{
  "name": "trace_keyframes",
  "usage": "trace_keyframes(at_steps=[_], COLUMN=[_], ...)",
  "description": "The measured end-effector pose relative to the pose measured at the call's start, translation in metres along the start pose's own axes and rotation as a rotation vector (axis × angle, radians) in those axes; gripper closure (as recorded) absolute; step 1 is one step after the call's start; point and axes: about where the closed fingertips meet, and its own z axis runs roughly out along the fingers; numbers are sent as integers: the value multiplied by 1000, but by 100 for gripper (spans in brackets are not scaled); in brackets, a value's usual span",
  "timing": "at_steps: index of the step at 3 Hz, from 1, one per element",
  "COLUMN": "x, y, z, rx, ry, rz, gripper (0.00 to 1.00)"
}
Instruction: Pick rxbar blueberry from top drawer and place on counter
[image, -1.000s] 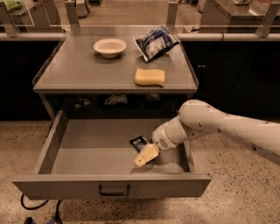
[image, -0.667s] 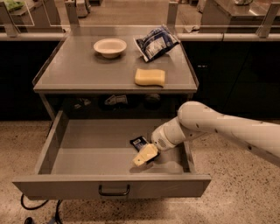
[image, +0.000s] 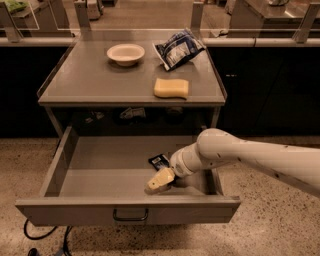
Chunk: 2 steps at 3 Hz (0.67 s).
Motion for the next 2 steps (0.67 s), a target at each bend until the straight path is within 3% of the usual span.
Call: trace_keyframes(at_steps=[1, 2], x=[0, 0], y=[0, 0], z=[0, 0], rx=[0, 0], ry=[0, 0], rz=[0, 0], gripper=[0, 19])
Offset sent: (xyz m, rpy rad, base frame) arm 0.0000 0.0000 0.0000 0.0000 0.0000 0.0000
